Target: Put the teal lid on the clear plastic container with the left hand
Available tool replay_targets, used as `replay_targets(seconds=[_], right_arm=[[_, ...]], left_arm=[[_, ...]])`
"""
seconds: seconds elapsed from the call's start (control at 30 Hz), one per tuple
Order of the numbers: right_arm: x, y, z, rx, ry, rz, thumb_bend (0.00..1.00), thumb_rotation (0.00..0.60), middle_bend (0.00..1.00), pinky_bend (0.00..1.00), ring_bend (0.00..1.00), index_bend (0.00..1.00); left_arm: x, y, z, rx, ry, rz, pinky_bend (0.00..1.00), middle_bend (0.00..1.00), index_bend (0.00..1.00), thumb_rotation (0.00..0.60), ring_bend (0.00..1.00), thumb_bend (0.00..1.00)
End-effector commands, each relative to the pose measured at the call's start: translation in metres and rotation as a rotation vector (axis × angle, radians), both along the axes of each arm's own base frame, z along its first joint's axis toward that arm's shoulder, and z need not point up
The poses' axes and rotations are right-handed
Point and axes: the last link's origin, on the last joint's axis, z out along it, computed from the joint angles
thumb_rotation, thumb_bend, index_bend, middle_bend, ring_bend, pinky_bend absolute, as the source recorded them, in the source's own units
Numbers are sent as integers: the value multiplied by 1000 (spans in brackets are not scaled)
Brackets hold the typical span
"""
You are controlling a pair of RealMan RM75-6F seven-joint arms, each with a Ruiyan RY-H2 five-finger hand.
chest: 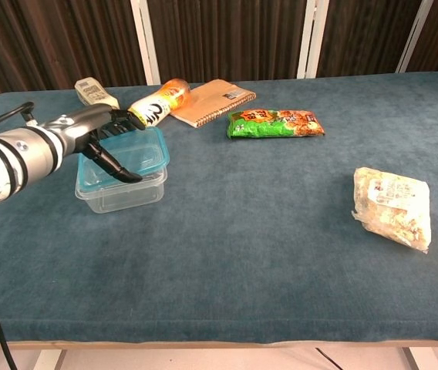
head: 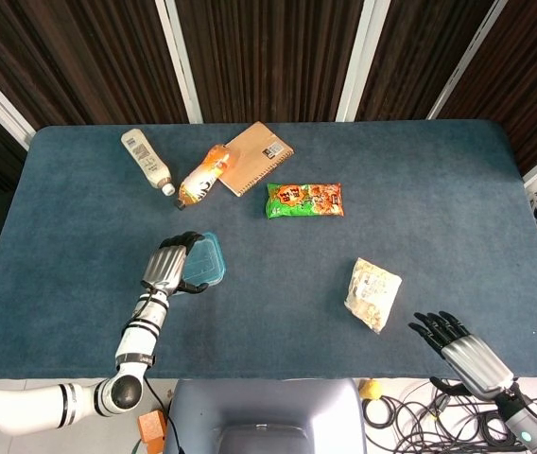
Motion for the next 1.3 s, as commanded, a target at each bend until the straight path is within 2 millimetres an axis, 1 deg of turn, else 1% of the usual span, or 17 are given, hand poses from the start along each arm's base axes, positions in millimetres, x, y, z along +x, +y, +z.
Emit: replay_targets(seconds=[0.03,0.27,0.37,0.6,0.83,0.9,0.97,1.13,1.3], right_arm=[[0,0,0,2,1,1,202,600,0,0,0,0],[0,1,0,3,1,1,202,600,0,0,0,0],[0,0,0,5,3,1,202,600,0,0,0,0],[0,1,1,13,1,0,202,600,0,0,0,0],[0,1,0,19,3,-3,201,600,0,0,0,0],[0,1,1,19,2,-4,201,600,0,0,0,0],[0,1,1,18,2,-4,201,600,0,0,0,0],[0,1,1,18,3,-5,201,600,0,0,0,0],[0,1,1,20,7,-6,202,600,0,0,0,0]], left_arm=[[-2,0,0,-7,-1,12,144,654,198,600,515,237],[-7,1,0,-28,15,27,133,566,156,600,444,227],[-5,0,0,-35,16,21,118,520,123,600,397,218],[-4,-1,-3,-27,52,5,109,467,101,600,342,206],[-4,1,-3,-17,43,12,104,450,95,600,334,205],[-5,1,-2,-22,46,14,103,432,87,600,315,203],[-6,1,-3,-27,48,16,101,399,78,600,278,199],[-5,0,-3,-36,49,15,92,257,39,600,164,180],[-4,0,-3,-32,47,8,86,183,35,600,116,166]])
